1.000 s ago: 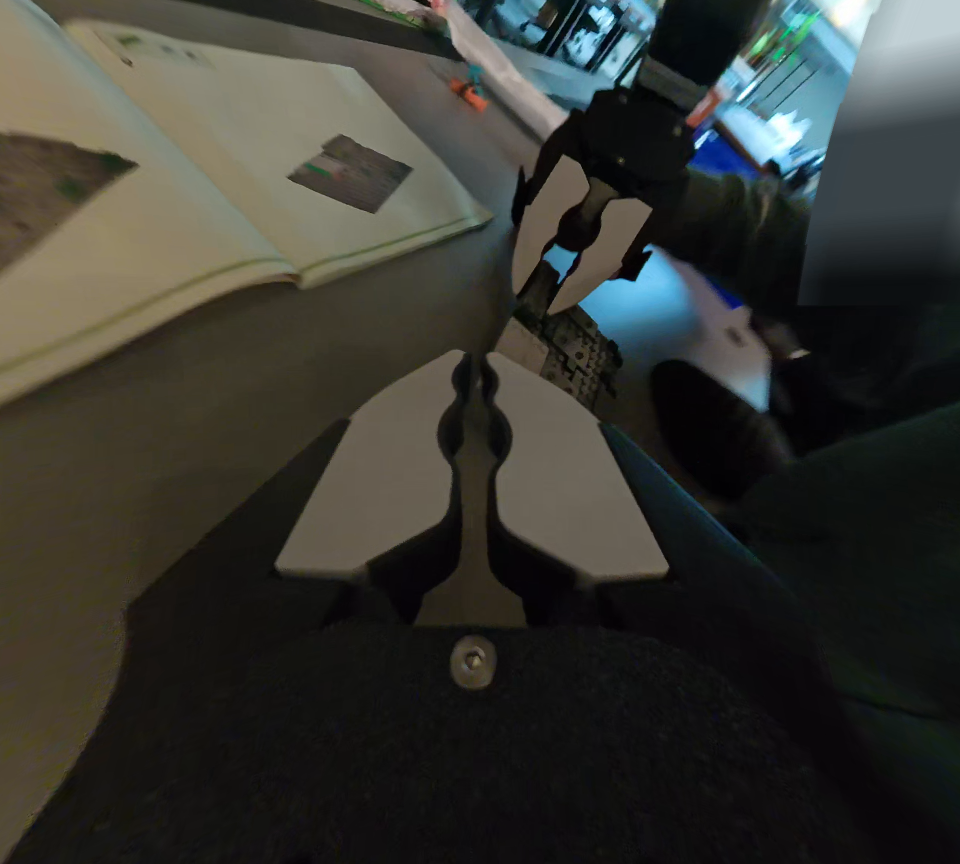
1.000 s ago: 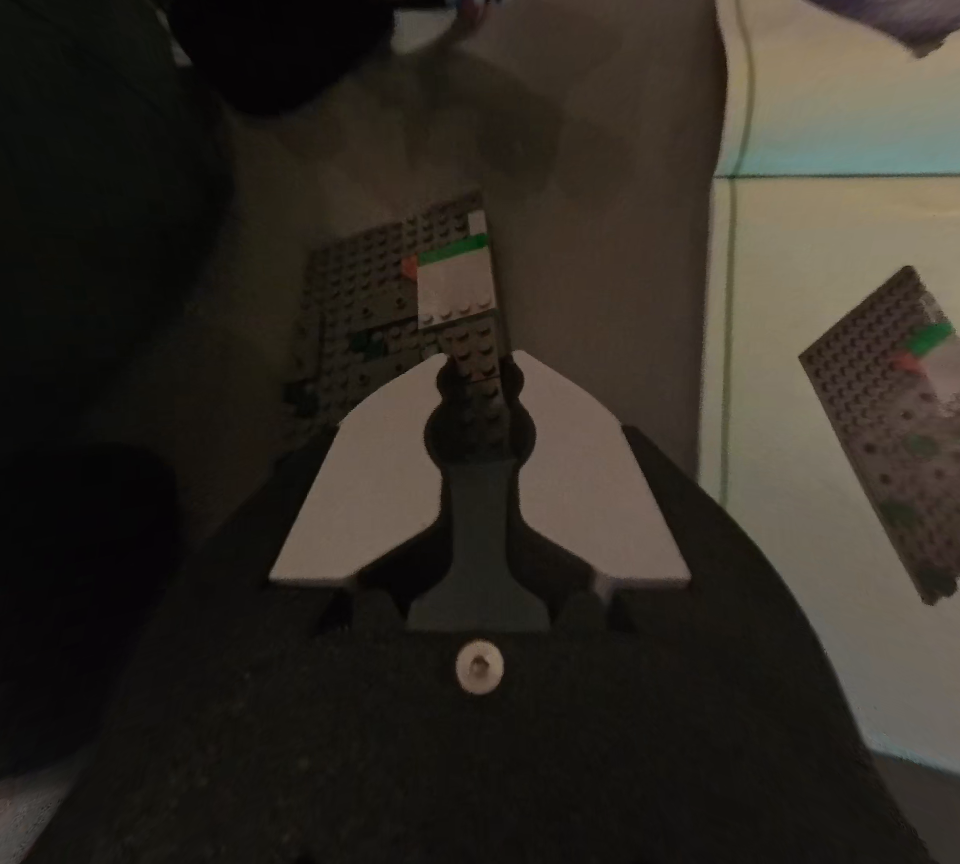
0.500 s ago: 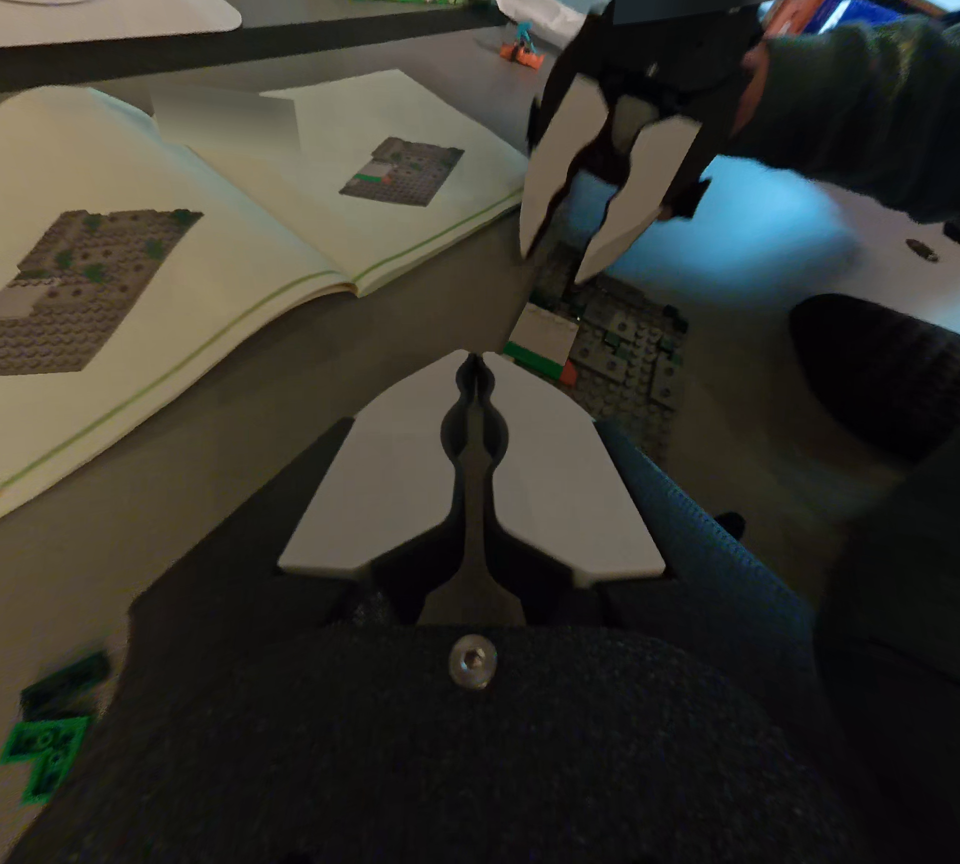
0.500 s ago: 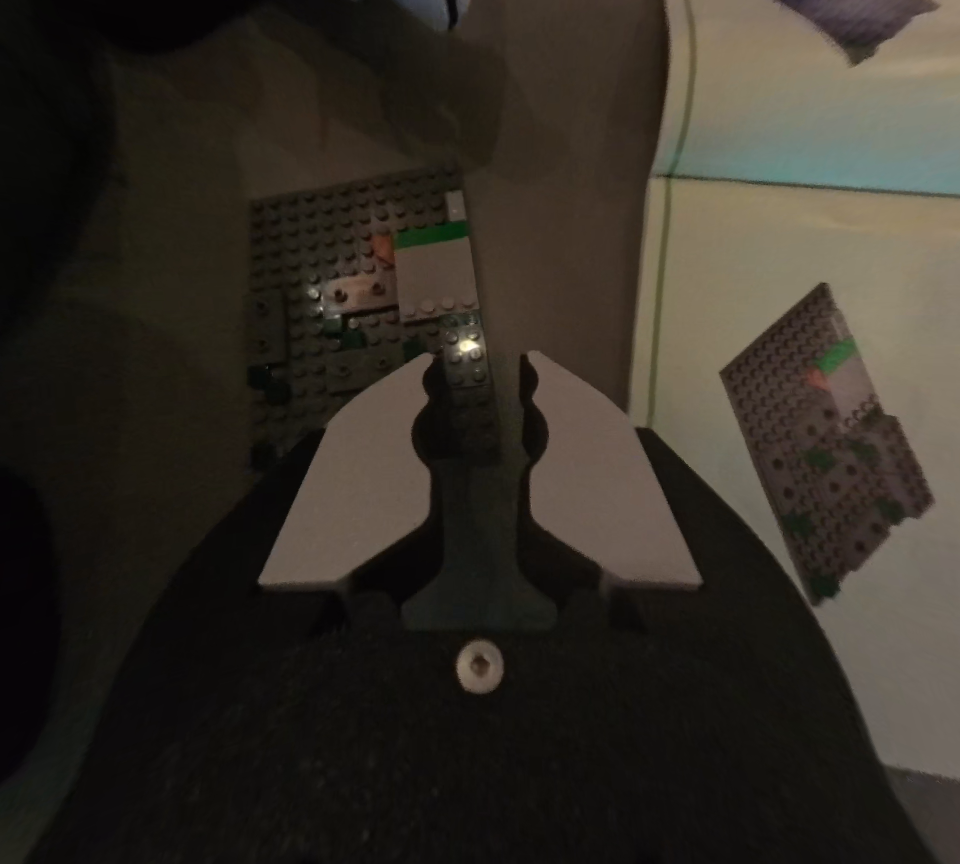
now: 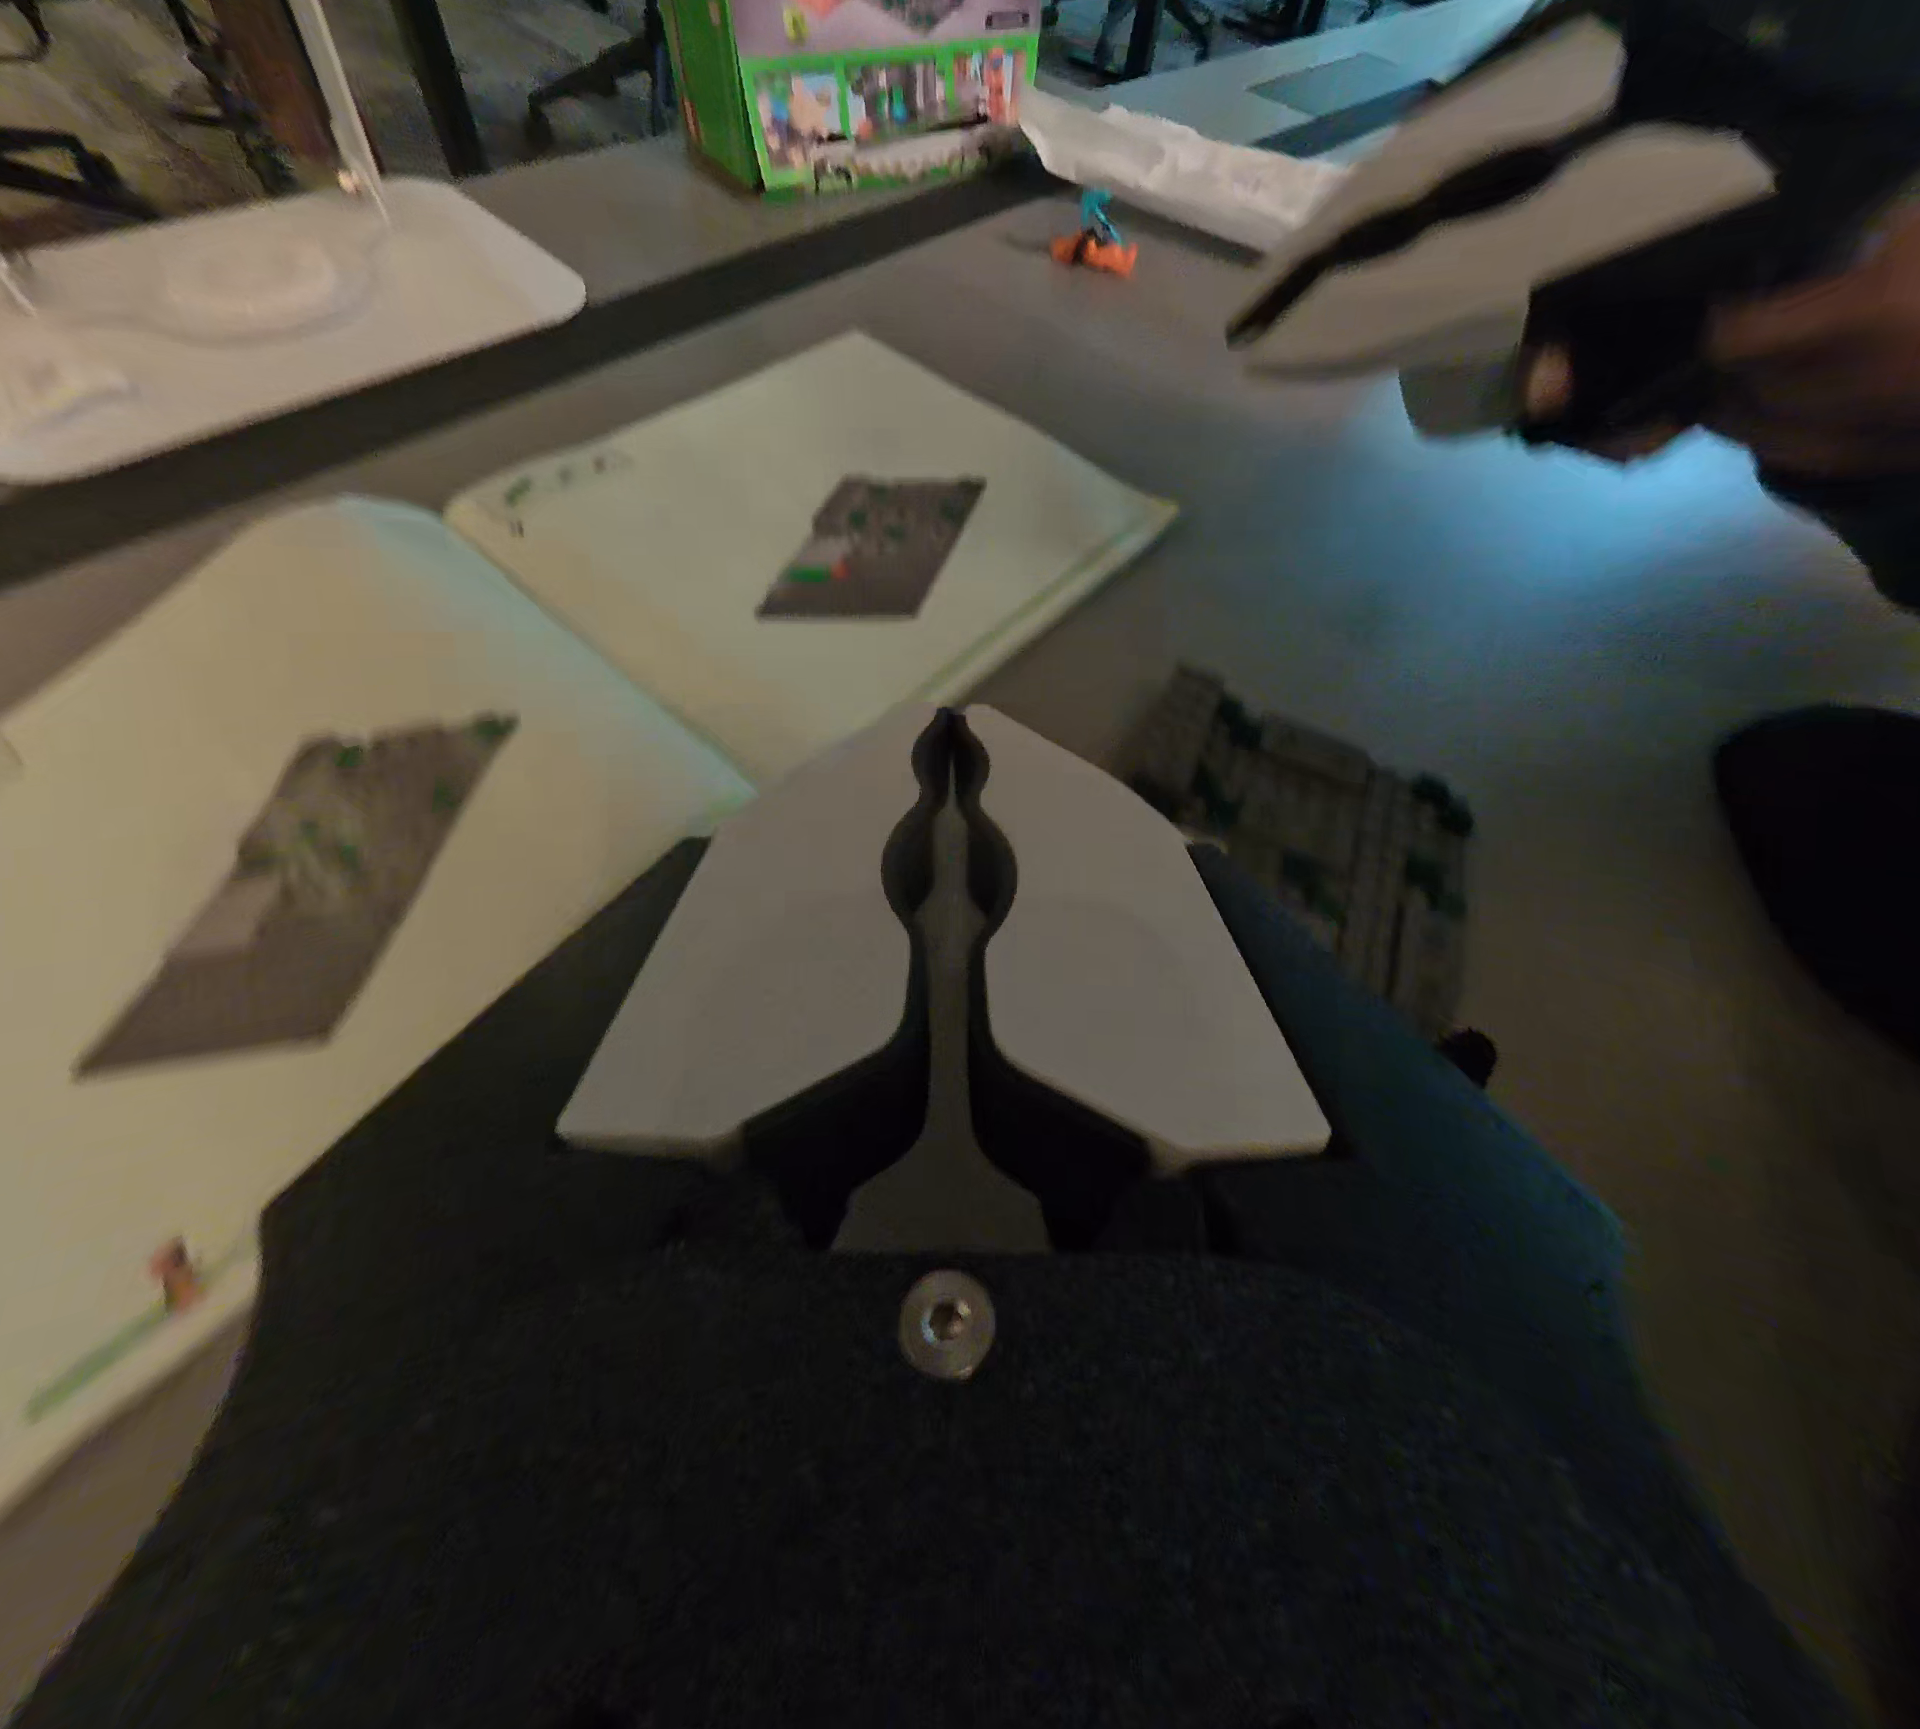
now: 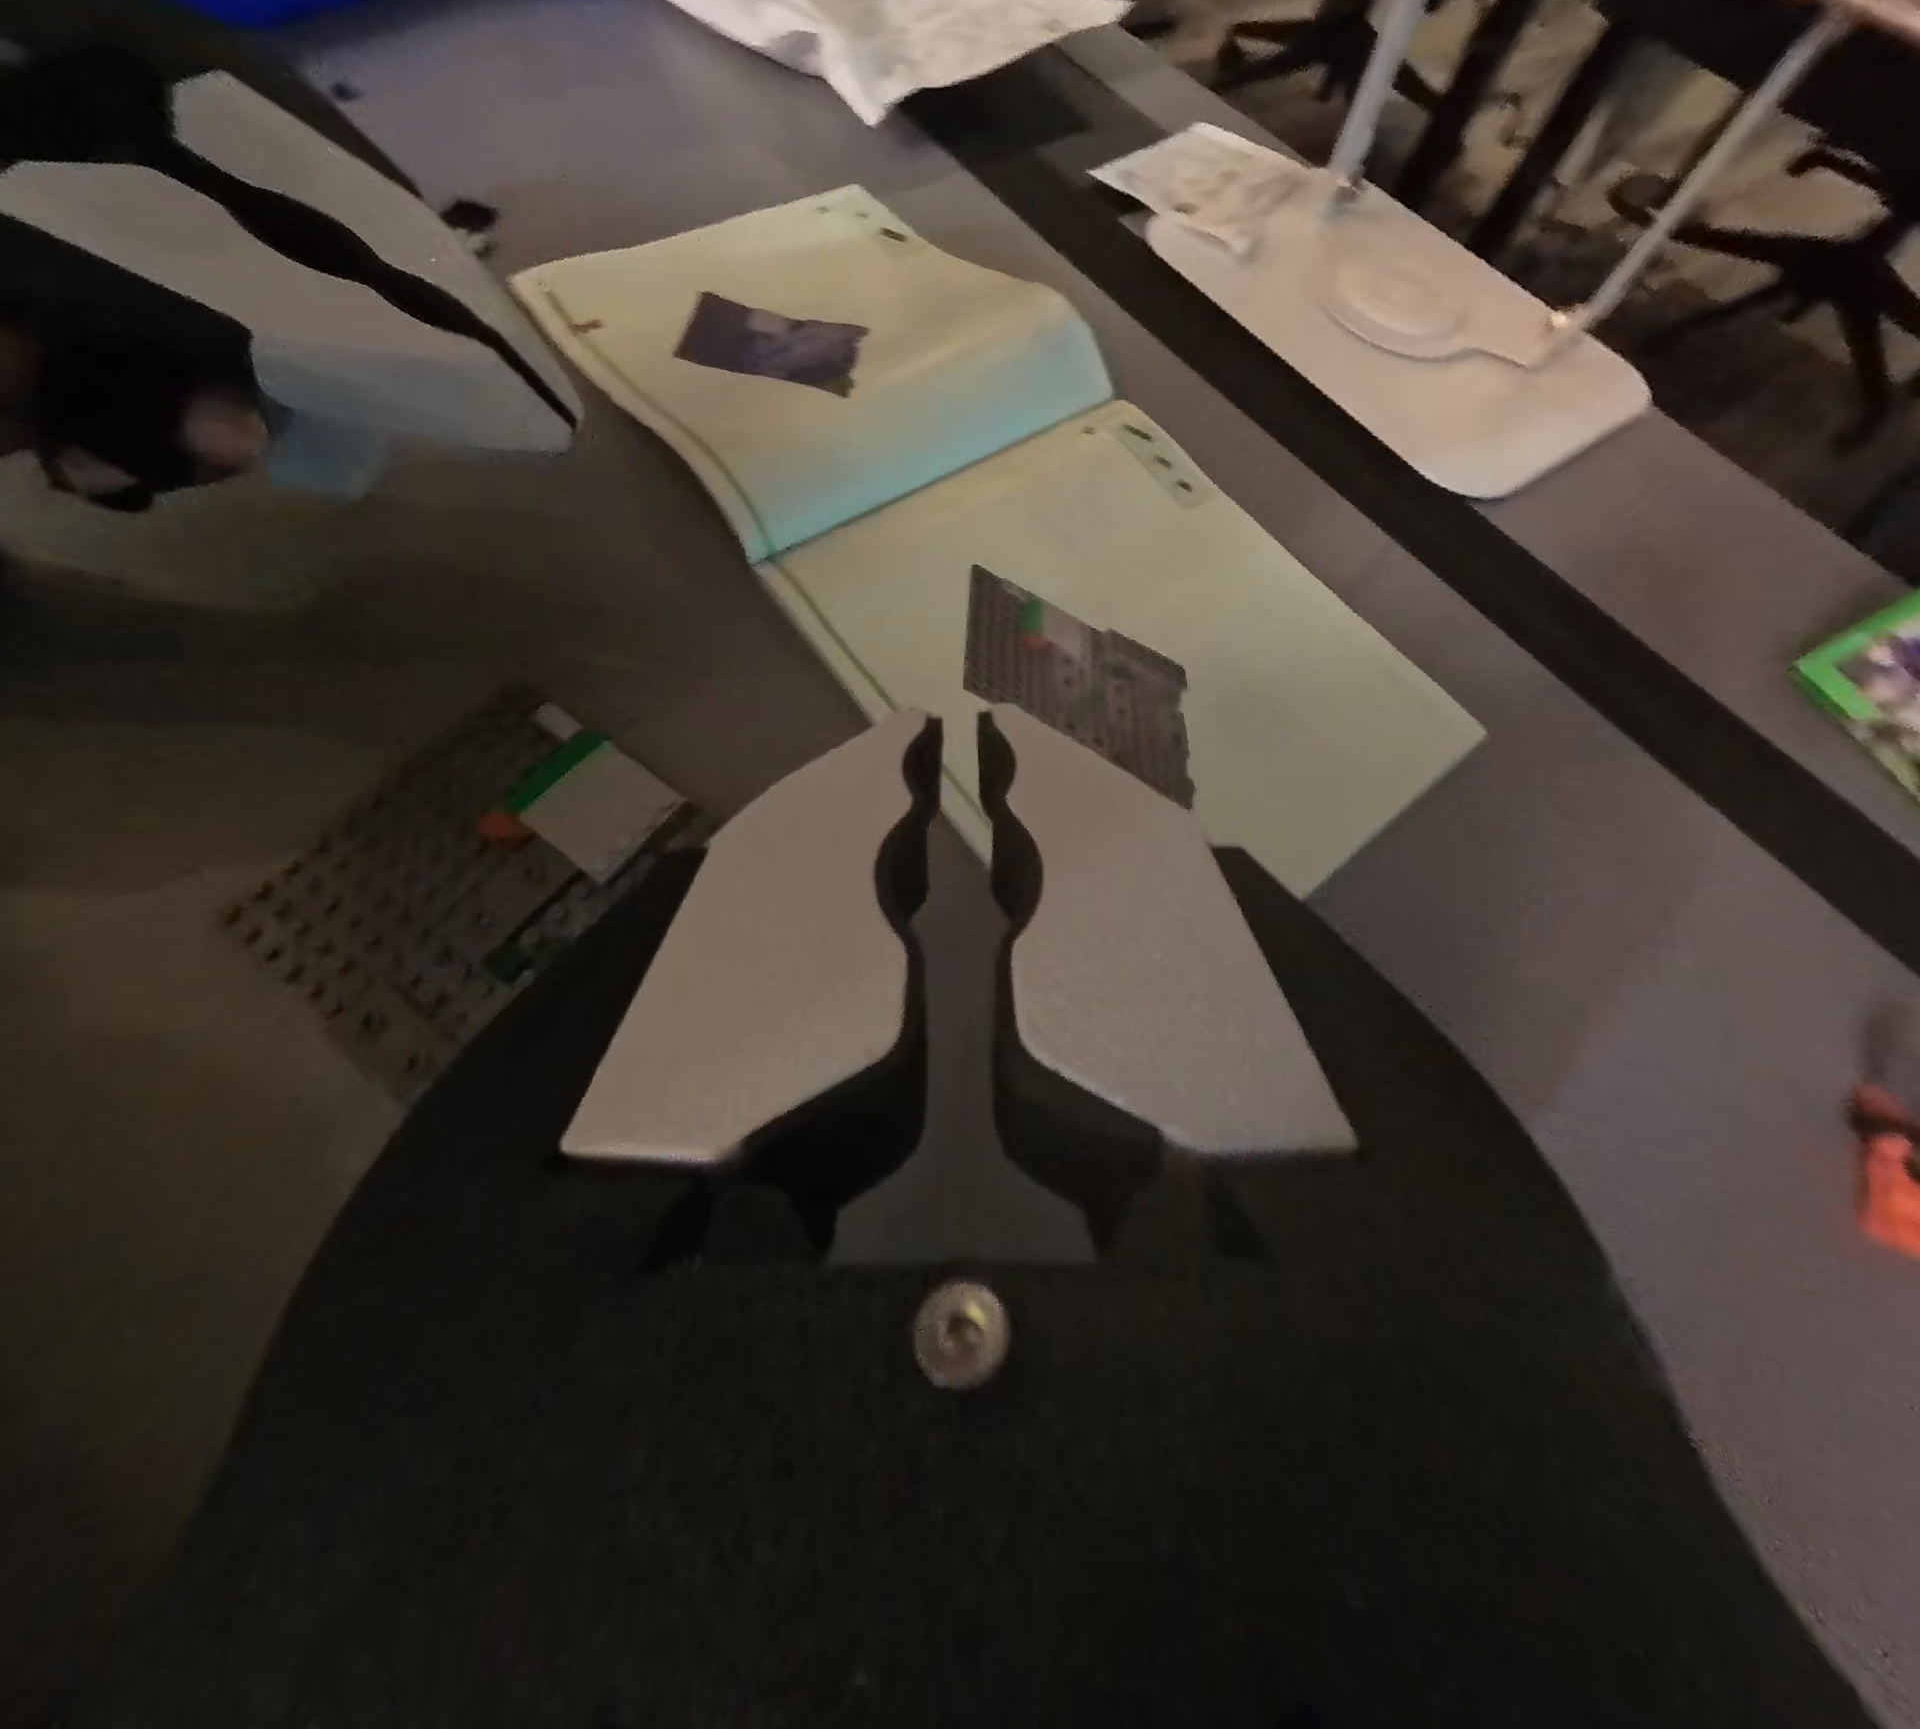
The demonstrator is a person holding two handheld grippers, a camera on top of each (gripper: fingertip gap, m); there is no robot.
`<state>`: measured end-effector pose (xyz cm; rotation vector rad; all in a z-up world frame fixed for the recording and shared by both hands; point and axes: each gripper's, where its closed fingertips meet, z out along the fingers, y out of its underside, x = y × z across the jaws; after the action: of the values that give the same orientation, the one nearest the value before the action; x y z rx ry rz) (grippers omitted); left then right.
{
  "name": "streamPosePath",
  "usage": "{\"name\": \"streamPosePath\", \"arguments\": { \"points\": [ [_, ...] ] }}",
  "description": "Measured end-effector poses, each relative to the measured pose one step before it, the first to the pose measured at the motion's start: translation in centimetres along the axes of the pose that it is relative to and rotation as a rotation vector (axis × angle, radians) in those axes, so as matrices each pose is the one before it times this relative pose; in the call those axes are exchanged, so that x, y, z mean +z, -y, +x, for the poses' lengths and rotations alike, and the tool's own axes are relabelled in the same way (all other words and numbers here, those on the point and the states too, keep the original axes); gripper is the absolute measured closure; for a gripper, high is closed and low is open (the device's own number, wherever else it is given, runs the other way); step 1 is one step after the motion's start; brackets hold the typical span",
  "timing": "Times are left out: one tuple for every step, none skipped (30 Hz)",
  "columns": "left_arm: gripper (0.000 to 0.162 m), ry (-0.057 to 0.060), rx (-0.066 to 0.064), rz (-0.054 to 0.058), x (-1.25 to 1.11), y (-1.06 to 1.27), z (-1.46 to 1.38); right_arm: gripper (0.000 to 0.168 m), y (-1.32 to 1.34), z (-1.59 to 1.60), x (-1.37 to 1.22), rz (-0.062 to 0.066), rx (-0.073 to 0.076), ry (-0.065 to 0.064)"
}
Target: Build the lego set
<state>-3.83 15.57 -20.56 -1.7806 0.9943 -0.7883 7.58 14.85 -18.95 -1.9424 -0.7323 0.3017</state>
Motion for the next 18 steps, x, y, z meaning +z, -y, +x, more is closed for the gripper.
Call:
{"name": "streamPosePath", "arguments": {
  "points": [
    [0.162,0.0075,0.0085,-0.0014,0.579,0.431,-0.099,0.164,-0.129,0.050,0.044,0.0019,0.0338,-0.0242],
    [0.162,0.0108,0.0063,-0.0063,0.616,0.269,-0.130,0.168,-0.095,0.140,0.055,0.0051,0.0338,-0.0295],
    [0.162,0.0101,0.0043,-0.0073,0.617,0.179,-0.108,0.168,-0.099,0.218,0.110,0.0039,0.0281,-0.0326],
    [0.162,0.0109,0.0016,-0.0044,0.584,0.124,-0.111,0.168,-0.168,0.233,0.192,-0.0034,0.0197,-0.0314],
    [0.162,0.0174,0.0000,-0.0093,0.582,-0.038,-0.210,0.168,-0.183,0.235,0.294,-0.0060,0.0140,-0.0292],
    [0.162,0.0203,0.0001,-0.0123,0.575,-0.139,-0.259,0.168,-0.157,0.056,0.444,-0.0043,0.0091,-0.0115],
    [0.162,0.0182,-0.0030,-0.0099,0.546,-0.164,-0.240,0.168,-0.198,-0.078,0.605,-0.0065,0.0117,0.0049],
    [0.162,0.0272,-0.0038,-0.0121,0.547,-0.208,-0.407,0.168,-0.300,0.069,0.718,-0.0117,0.0190,0.0031],
    [0.162,0.0290,-0.0015,-0.0149,0.492,-0.274,-0.464,0.168,-0.396,0.194,0.771,-0.0155,0.0173,-0.0013],
    [0.162,0.0273,-0.0002,-0.0177,0.406,-0.337,-0.428,0.168,-0.343,0.227,0.715,-0.0090,0.0104,-0.0040],
    [0.162,0.0190,-0.0034,-0.0136,0.257,-0.282,-0.310,0.168,-0.247,0.232,0.582,0.0005,0.0072,-0.0087],
    [0.162,0.0208,-0.0023,-0.0061,0.138,-0.218,-0.343,0.168,-0.237,0.136,0.422,0.0030,0.0042,-0.0072],
    [0.162,0.0237,0.0047,-0.0046,0.107,-0.231,-0.407,0.168,-0.232,0.000,0.315,0.0003,-0.0016,-0.0031],
    [0.162,0.0211,0.0064,-0.0072,0.107,-0.336,-0.385,0.168,-0.185,-0.023,0.202,-0.0016,-0.0098,-0.0054],
    [0.162,0.0078,0.0019,-0.0073,0.144,-0.355,-0.210,0.168,-0.127,0.033,0.140,-0.0019,-0.0161,-0.0104],
    [0.162,0.0003,-0.0013,-0.0094,0.163,-0.343,-0.128,0.168,-0.148,0.066,0.132,-0.0044,-0.0149,-0.0125],
    [0.162,-0.0014,0.0017,-0.0106,0.192,-0.287,-0.098,0.168,-0.136,0.040,0.115,-0.0044,-0.0081,-0.0089],
    [0.162,-0.0026,0.0046,-0.0088,0.150,-0.187,-0.050,0.168,-0.093,-0.060,0.061,-0.0021,-0.0016,-0.0006]
  ]
}}
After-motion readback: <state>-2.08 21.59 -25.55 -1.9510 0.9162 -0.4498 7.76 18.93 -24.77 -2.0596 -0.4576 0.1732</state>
